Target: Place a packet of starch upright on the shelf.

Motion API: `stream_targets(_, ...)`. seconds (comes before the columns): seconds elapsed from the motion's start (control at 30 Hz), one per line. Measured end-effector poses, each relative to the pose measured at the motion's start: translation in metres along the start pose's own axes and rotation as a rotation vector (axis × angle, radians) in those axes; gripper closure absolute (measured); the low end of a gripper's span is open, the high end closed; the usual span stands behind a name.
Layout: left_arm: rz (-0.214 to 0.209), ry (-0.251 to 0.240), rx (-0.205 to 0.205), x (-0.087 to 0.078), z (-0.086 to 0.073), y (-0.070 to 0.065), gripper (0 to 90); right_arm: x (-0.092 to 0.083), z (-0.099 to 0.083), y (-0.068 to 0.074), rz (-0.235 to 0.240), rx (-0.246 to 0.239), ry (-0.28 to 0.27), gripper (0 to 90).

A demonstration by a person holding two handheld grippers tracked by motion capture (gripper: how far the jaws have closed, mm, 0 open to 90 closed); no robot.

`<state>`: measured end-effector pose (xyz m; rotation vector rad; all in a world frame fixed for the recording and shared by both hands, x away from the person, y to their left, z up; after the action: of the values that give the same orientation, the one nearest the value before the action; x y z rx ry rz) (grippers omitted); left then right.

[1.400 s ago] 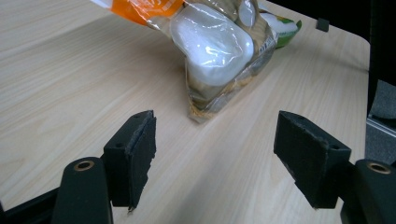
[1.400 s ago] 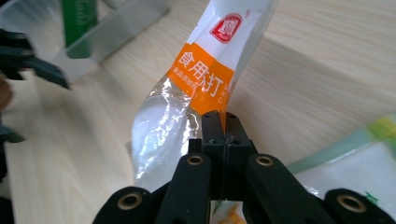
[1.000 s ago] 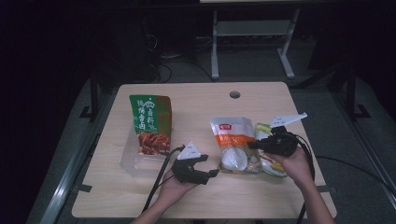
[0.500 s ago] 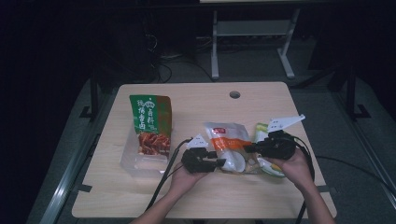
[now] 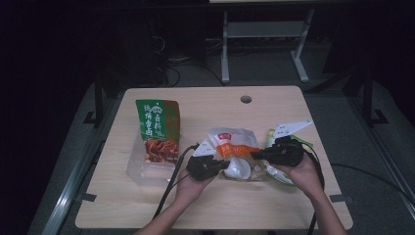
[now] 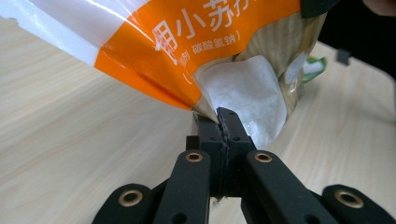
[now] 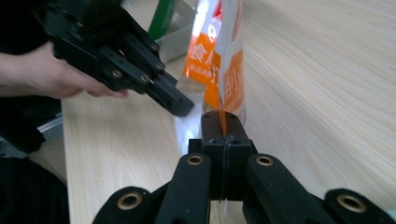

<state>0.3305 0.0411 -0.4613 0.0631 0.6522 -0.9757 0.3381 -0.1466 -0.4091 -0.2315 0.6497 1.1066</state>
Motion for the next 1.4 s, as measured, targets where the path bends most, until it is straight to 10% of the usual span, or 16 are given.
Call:
stream_targets(0.63,0.054,0.012,0.019,-0.019,-0.015,0.01,88.5,0.05,0.015,0.0,0.059,0.01,0.056,88.5)
stream_targets(1.4,0.012,0.022,0.045,-0.068,-0.039,-0.002,56.5,0.039,0.055,0.005,-0.025,-0.013,-0.01,90.0)
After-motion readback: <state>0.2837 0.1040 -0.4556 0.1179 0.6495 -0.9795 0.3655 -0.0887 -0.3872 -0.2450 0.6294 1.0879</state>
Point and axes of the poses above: each handheld gripper's, and its own axes: x roughly forward along the jaws, z roughly out of its top, y roughly to its left, the point moved 6 cm from there along x, roughly forward along the jaws, and after that the axes turned 5 degrees about -x, right-handed, at the moved point
